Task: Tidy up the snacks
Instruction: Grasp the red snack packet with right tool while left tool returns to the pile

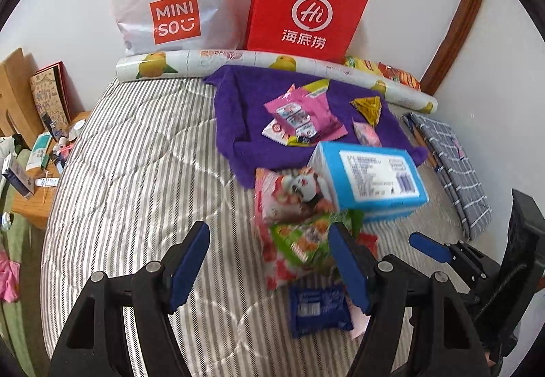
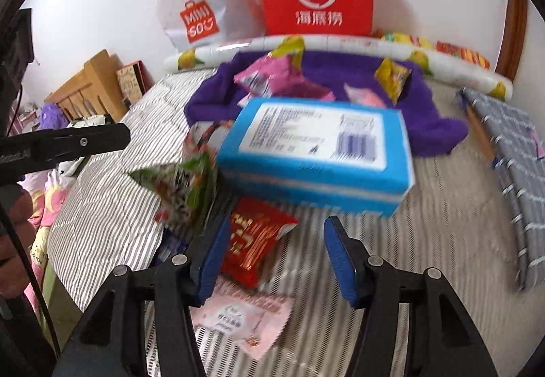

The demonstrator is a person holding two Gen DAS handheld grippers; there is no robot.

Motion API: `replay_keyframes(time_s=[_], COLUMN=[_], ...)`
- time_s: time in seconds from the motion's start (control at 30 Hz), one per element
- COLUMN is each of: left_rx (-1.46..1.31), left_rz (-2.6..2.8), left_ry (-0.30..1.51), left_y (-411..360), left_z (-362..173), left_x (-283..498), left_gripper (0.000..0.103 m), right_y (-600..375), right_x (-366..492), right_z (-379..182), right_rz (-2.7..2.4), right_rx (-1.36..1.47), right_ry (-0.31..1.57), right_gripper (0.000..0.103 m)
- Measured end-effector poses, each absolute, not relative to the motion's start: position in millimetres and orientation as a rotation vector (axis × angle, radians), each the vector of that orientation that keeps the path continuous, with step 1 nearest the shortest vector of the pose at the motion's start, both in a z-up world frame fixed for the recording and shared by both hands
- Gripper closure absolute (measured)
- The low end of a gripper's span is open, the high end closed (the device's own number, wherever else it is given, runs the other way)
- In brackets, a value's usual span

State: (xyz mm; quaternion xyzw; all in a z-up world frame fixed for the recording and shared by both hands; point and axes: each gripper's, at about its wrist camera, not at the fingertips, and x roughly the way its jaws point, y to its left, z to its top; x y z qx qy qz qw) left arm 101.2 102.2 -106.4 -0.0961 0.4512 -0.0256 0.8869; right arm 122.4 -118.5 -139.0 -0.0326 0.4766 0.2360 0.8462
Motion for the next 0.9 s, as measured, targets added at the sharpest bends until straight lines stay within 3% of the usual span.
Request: replay_keyframes(time_s=[0.9], left_rx=[-0.240], left_rz=[-0.025], left_ry=[0.981], left_y=[136], left_z=[-129], left_x=[85], left_gripper=[0.032], right_y=[-93], right_x=[121], right_z=[-181], right_rz=[0.503], right_rx=[0.012], right_ry=[1.107], right_gripper=[0.045])
